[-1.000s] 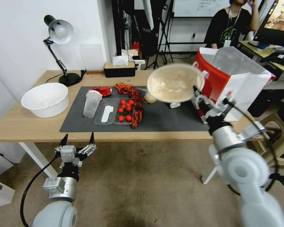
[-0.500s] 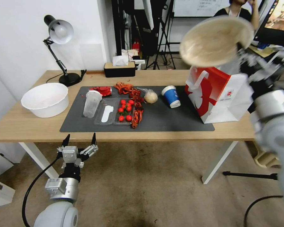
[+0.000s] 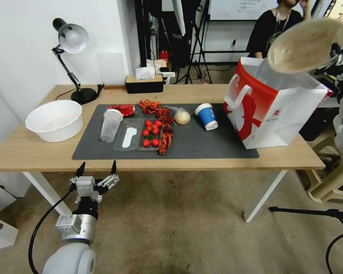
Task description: Pick up the trash from the table and place it into the takeout bag.
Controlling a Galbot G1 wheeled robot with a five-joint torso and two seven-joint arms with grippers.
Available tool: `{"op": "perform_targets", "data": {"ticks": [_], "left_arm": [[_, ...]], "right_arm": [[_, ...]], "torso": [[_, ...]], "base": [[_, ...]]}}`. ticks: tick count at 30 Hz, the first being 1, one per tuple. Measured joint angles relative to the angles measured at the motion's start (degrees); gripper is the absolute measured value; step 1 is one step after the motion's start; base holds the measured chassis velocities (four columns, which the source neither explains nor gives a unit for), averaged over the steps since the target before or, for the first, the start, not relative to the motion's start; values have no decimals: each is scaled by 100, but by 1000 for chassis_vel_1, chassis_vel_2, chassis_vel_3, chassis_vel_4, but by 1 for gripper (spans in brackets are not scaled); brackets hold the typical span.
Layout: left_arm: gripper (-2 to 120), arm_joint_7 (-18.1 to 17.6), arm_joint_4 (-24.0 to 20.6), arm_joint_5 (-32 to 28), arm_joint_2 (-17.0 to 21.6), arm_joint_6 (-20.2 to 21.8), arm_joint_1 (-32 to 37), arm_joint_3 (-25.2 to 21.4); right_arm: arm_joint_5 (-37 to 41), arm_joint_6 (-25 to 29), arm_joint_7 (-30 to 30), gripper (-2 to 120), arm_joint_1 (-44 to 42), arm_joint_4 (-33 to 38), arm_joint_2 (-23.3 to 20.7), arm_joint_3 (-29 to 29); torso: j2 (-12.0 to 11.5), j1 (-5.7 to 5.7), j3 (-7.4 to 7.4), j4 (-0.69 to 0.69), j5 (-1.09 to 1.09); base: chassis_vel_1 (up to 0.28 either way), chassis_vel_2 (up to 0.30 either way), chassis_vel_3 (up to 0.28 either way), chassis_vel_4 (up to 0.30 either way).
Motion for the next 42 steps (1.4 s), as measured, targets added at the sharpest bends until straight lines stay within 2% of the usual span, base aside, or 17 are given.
{"op": "perform_targets", "data": {"ticks": [3,7,9,11,13,14,16,18,22,25,27,29,31,33,36,39,42], "left_arm": [[100,4,14,1,1,0,-2,1],[100,6,25,2,3,0,-6,2],[100,9,37,2,9,0,-10,2],[100,10,39,2,10,0,-11,2],[100,15,64,2,13,0,-20,2],[100,15,64,2,13,0,-20,2],[100,22,73,2,13,-1,-25,10],[100,23,77,2,13,-1,-29,11],[100,27,89,1,25,-2,-38,11],[100,27,92,1,29,-3,-39,7],[100,27,92,1,30,-4,-40,5],[100,27,92,-5,33,-7,-39,-1],[100,27,92,-7,33,-9,-40,-2],[100,27,93,-17,42,-16,-42,-10],[100,26,100,-29,48,-20,-48,-20],[100,25,108,-32,52,-28,-52,-24],[100,23,115,-38,71,-40,-55,-27]], "right_arm": [[-3,-136,149,1,51,-93,28,-110],[2,-237,236,13,118,-180,64,-197],[19,-274,250,25,156,-191,72,-217],[20,-275,250,25,158,-191,72,-218],[38,-281,252,37,185,-190,67,-231],[38,-281,252,37,185,-190,67,-231],[119,-228,231,49,232,-155,57,-231],[194,-157,181,52,254,-115,45,-225],[691,227,-233,73,217,264,-21,-113],[960,411,-528,83,52,627,-37,-57],[997,434,-574,84,12,696,-38,-47],[1193,574,-951,96,-370,1219,-28,17],[1205,591,-1029,97,-460,1307,-23,23],[1004,628,-1363,100,-1119,1799,10,28],[486,650,-1478,100,-1754,2124,95,-78],[89,647,-1429,100,-2144,2312,206,-179],[-769,650,-1144,100,-2788,2536,398,-388]], "torso": [[0,0,0,0,0],[0,0,0,0,0],[0,0,0,0,-1],[0,0,0,0,-1],[0,0,0,0,0],[0,0,0,0,0],[0,0,0,0,0],[0,0,0,0,-1],[0,0,0,0,-1],[0,0,0,0,-1],[0,0,0,0,-1],[1,-1,-1,0,-2],[1,-1,-1,0,-2],[1,-1,-1,0,-2],[1,-2,0,-1,0],[1,-1,-1,-1,-1],[1,-2,-1,0,-2]], "base": [[0,0,0,0],[0,0,0,0],[0,0,0,0],[0,0,0,0],[0,0,0,0],[0,0,0,0],[0,0,0,0],[0,0,0,0],[0,0,0,0],[0,0,0,0],[0,0,0,0],[0,0,0,0],[0,0,0,0],[0,0,0,0],[0,0,0,0],[0,0,0,0],[0,0,0,0]]}}
